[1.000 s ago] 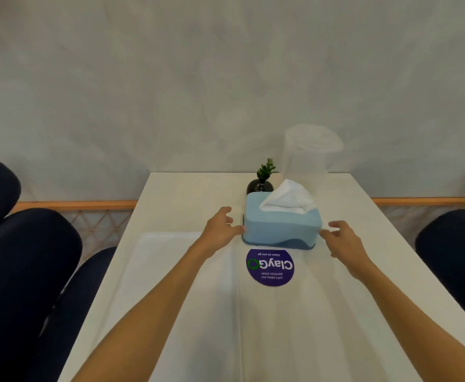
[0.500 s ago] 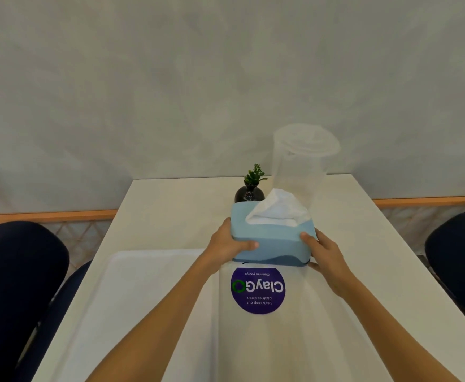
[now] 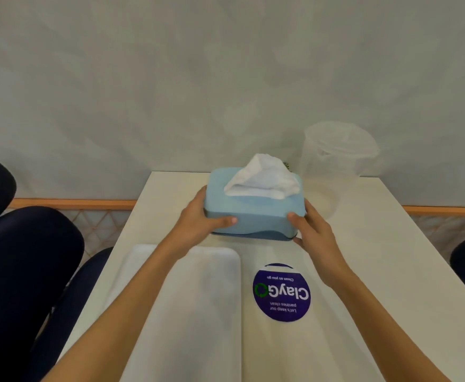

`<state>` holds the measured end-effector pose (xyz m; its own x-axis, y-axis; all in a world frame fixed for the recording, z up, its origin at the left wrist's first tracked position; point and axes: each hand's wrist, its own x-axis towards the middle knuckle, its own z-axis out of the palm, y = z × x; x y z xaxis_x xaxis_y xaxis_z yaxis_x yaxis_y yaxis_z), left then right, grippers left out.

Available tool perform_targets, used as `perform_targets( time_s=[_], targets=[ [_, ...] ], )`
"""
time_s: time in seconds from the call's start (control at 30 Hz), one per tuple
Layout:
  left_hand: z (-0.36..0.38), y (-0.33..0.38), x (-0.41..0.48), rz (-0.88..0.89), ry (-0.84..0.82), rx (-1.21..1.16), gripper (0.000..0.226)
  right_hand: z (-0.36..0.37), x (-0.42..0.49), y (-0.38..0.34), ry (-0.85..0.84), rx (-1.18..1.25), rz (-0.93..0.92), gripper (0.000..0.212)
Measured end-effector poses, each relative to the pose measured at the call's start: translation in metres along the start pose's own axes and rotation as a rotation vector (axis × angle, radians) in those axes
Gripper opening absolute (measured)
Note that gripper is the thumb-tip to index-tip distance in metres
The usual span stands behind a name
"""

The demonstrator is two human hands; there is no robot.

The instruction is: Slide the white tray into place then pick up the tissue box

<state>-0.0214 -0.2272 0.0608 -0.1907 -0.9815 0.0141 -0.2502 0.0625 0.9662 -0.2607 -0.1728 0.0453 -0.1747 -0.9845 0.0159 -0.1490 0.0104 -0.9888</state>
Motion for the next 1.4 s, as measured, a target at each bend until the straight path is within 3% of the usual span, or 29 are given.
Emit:
perform_targets(
  time_s=[0.27,0.6,1.1,1.27,1.33,1.4],
  targets=[
    [-0.088,-0.054,0.025,-0.14,0.077,-0.009,0.07,0.111,0.053,0.012,-0.098,0.031,0.124,0.052],
    [-0.14,-0.088,0.084,-0.183,0.028,-0.047,0.071,0.176,0.112,0.018,-0.092,-0.015,0.183,0.052],
    [-0.167,-0.106,0.129,-0.142,0.023,-0.006,0.072,0.21,0.146,0.013,-0.062,-0.06,0.182,0.059],
    [-0.167,-0.1,0.12,-0.129,0.029,0.042,0.069,0.201,0.138,0.008,-0.152,-0.111,0.219,0.065],
    [-0.161,-0.093,0.112,-0.12,0.087,0.085,0.07,0.193,0.133,0.006,-0.175,-0.128,0.26,0.069],
    [-0.151,-0.082,0.103,-0.123,0.259,0.13,0.081,0.184,0.126,-0.003,-0.159,-0.19,0.274,0.07]
  ],
)
